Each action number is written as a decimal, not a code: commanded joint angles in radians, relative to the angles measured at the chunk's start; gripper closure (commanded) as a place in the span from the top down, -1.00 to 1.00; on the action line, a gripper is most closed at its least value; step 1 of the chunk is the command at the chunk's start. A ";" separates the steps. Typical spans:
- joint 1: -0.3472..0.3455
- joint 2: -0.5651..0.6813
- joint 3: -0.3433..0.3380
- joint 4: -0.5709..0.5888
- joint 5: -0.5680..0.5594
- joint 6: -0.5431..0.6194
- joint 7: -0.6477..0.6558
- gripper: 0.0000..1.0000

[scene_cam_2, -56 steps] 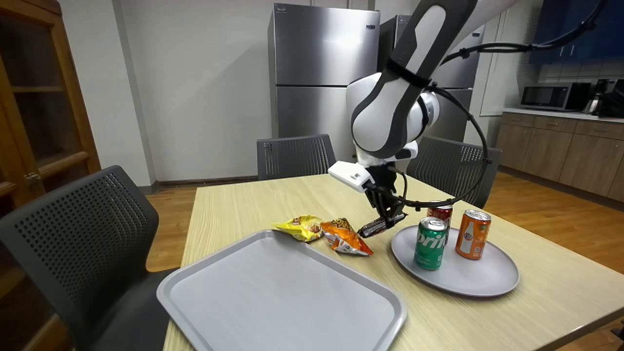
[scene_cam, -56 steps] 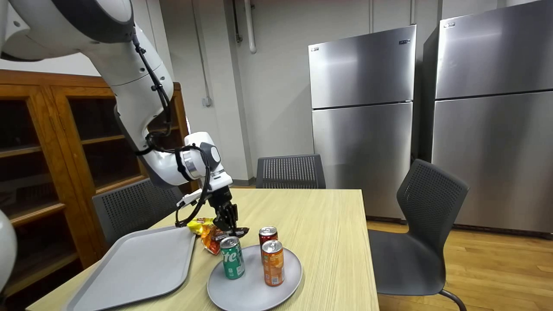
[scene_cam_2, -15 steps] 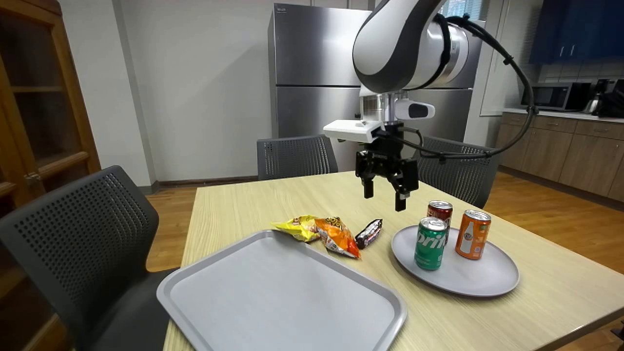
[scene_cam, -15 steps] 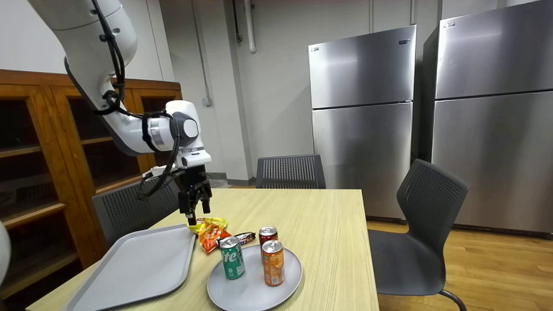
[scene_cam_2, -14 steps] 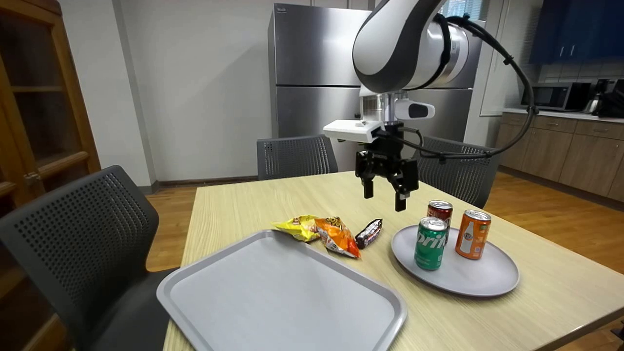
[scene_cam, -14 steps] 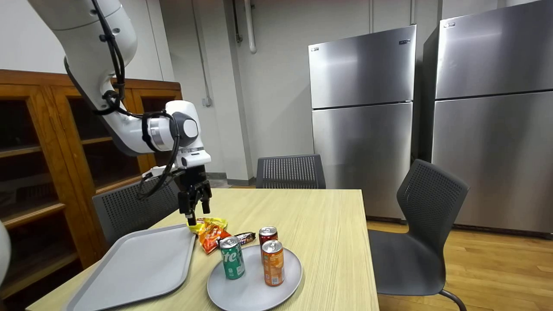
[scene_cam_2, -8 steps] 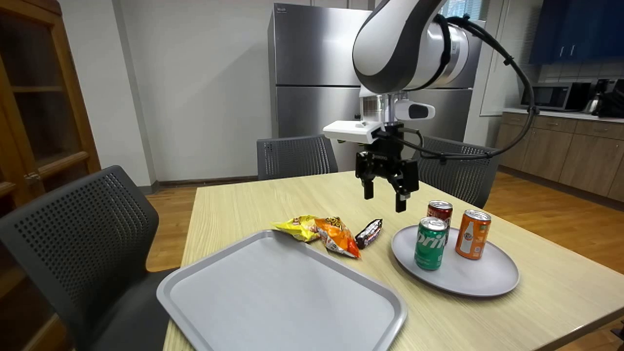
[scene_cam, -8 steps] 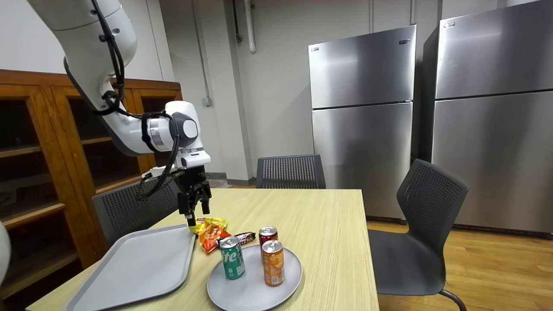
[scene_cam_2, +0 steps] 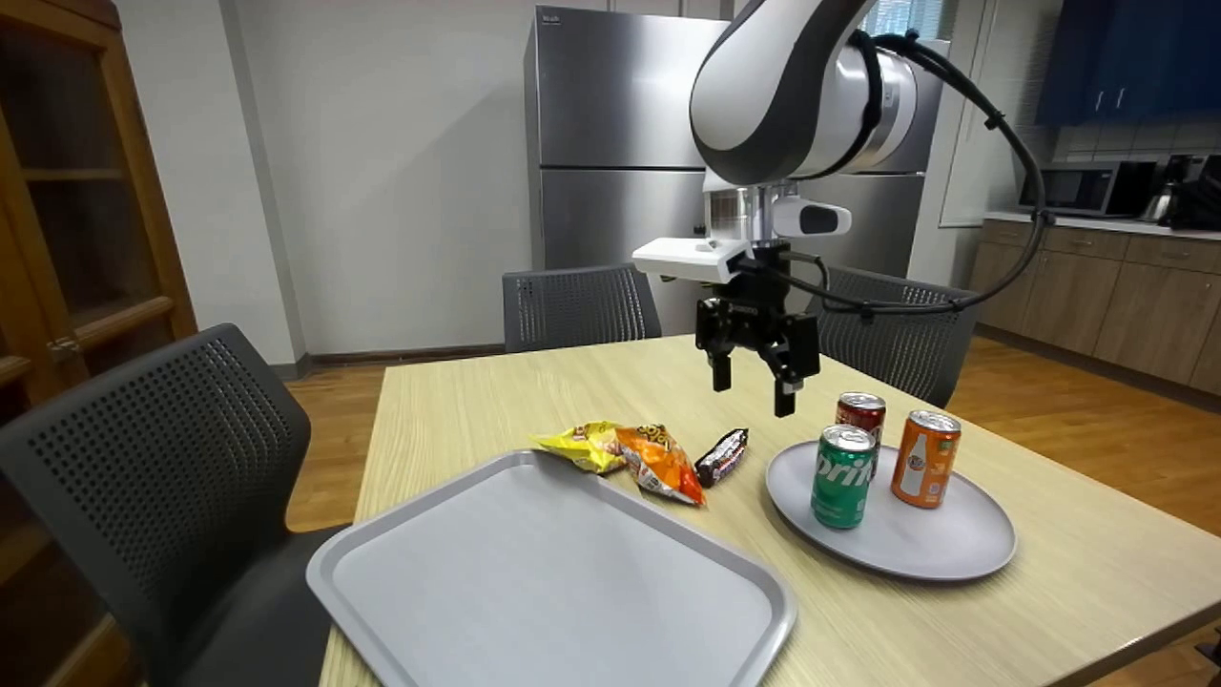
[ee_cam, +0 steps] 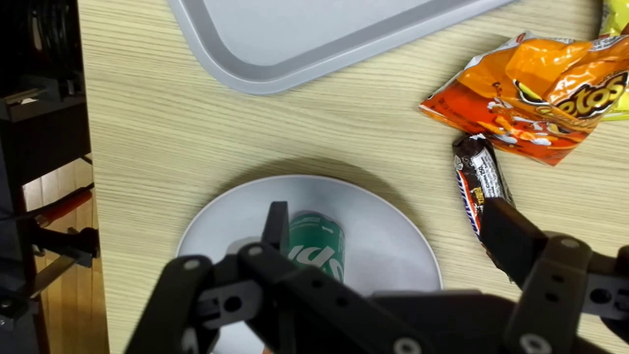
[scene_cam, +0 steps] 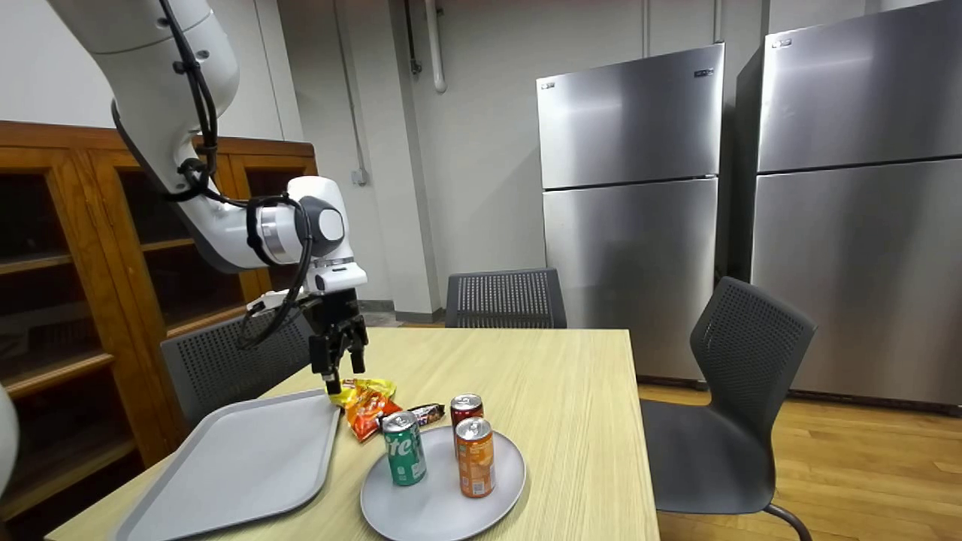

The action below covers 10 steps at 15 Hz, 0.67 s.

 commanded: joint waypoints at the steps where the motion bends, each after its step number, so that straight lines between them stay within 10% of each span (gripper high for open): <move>1: -0.015 -0.014 0.009 -0.016 -0.022 0.027 0.016 1.00; 10: -0.066 -0.022 -0.024 -0.074 -0.005 0.142 -0.018 1.00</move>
